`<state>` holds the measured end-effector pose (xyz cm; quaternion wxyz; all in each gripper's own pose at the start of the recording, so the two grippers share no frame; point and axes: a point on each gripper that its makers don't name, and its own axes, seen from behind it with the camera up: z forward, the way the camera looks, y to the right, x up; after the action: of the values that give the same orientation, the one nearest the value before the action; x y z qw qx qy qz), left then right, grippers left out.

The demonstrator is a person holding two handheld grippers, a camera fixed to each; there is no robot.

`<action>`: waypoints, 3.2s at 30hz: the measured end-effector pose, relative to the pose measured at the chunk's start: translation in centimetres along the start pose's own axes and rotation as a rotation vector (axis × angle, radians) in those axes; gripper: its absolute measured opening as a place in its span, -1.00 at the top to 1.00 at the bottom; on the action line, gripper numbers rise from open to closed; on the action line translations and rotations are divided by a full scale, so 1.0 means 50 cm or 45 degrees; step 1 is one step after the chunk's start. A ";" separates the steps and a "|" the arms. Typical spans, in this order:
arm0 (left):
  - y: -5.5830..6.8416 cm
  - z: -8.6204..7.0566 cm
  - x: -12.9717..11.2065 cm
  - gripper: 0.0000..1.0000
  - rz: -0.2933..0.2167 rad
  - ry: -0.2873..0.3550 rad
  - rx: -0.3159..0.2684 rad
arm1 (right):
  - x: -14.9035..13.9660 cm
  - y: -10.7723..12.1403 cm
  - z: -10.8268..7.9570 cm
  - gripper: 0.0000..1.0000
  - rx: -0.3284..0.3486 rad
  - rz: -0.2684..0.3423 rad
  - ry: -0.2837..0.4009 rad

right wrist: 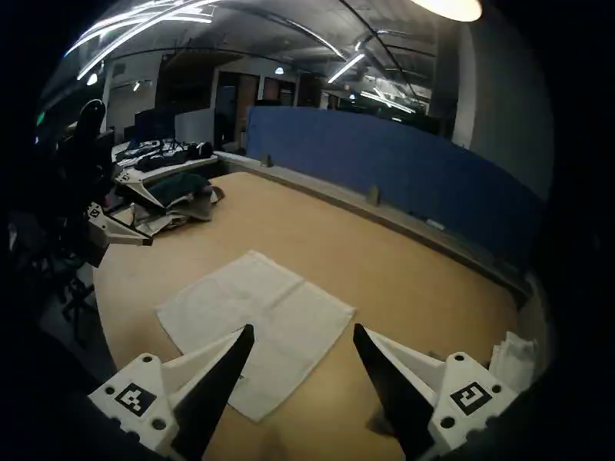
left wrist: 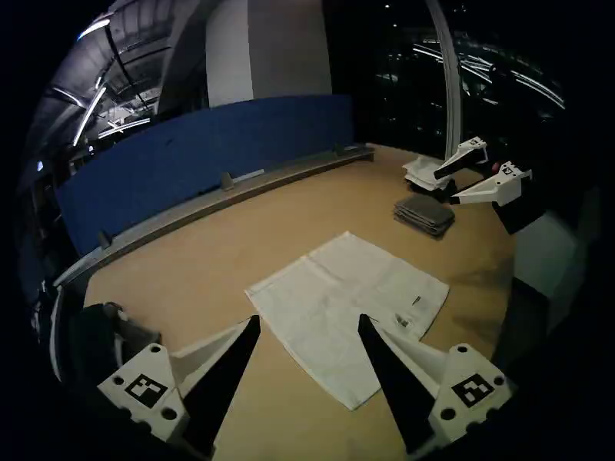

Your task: Fold towel

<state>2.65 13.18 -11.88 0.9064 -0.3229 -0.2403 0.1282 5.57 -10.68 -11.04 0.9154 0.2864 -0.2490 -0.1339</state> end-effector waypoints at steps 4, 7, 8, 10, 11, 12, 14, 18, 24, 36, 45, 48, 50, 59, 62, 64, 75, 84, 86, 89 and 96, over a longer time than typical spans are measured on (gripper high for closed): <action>0.019 0.021 -0.054 -0.90 -0.018 -0.055 -0.022 | -0.041 -0.020 0.018 -1.00 0.016 0.010 -0.020; 0.029 0.036 -0.095 -0.89 -0.031 -0.094 -0.033 | -0.071 -0.036 0.033 -1.00 0.028 0.017 -0.035; 0.033 0.042 -0.110 -0.90 -0.033 -0.108 -0.036 | -0.081 -0.040 0.038 -1.00 0.030 0.020 -0.040; 0.039 0.050 -0.135 -0.90 -0.039 -0.136 -0.042 | -0.099 -0.048 0.047 -1.00 0.036 0.024 -0.049; 0.042 0.054 -0.149 -0.90 -0.042 -0.151 -0.046 | -0.109 -0.053 0.053 -1.00 0.038 0.025 -0.054; 0.045 0.057 -0.161 -0.90 -0.043 -0.165 -0.050 | -0.118 -0.056 0.057 -1.00 0.042 0.026 -0.061; 0.054 0.061 -0.184 -0.90 -0.043 -0.190 -0.063 | -0.139 -0.065 0.064 -1.00 0.051 0.026 -0.078; 0.072 0.065 -0.222 -0.90 -0.031 -0.233 -0.090 | -0.179 -0.078 0.078 -1.00 0.061 0.023 -0.115; 0.091 0.067 -0.258 -0.90 -0.017 -0.275 -0.110 | -0.225 -0.090 0.091 -1.00 0.067 0.033 -0.153; 0.118 0.075 -0.290 -0.90 0.012 -0.326 -0.132 | -0.303 -0.117 0.096 -0.96 0.095 0.000 -0.246; 0.125 0.076 -0.307 -0.72 0.003 -0.369 -0.136 | -0.332 -0.125 0.095 -0.65 0.106 0.024 -0.284; 0.131 0.073 -0.314 -0.57 0.003 -0.393 -0.145 | -0.338 -0.128 0.091 -0.56 0.115 0.030 -0.295; 0.134 0.072 -0.315 -0.50 -0.005 -0.399 -0.147 | -0.342 -0.131 0.090 -0.47 0.121 0.030 -0.305; 0.124 0.073 -0.317 -0.05 -0.036 -0.425 -0.116 | -0.356 -0.140 0.088 -0.12 0.129 0.033 -0.336; 0.124 0.072 -0.318 -0.01 -0.020 -0.432 -0.118 | -0.360 -0.142 0.089 0.04 0.137 0.038 -0.348; 0.128 0.072 -0.318 0.11 -0.009 -0.435 -0.123 | -0.363 -0.141 0.089 0.05 0.136 0.041 -0.357; 0.137 0.075 -0.315 0.62 0.016 -0.441 -0.119 | -0.373 -0.134 0.090 0.48 0.113 0.045 -0.375; 0.140 0.080 -0.314 0.81 0.035 -0.446 -0.110 | -0.367 -0.129 0.090 0.79 0.105 0.047 -0.384; 0.140 0.079 -0.313 0.81 0.034 -0.448 -0.111 | -0.364 -0.128 0.089 0.83 0.104 0.047 -0.382; 0.139 0.079 -0.311 0.82 0.029 -0.447 -0.108 | -0.364 -0.128 0.088 0.86 0.108 0.047 -0.384; 0.137 0.076 -0.305 0.82 0.024 -0.440 -0.105 | -0.362 -0.129 0.082 0.90 0.119 0.060 -0.385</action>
<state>-12.84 14.46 -19.11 0.8363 -0.3351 -0.3945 0.1804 -12.48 -10.73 -18.79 0.8561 0.2993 -0.3966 -0.1424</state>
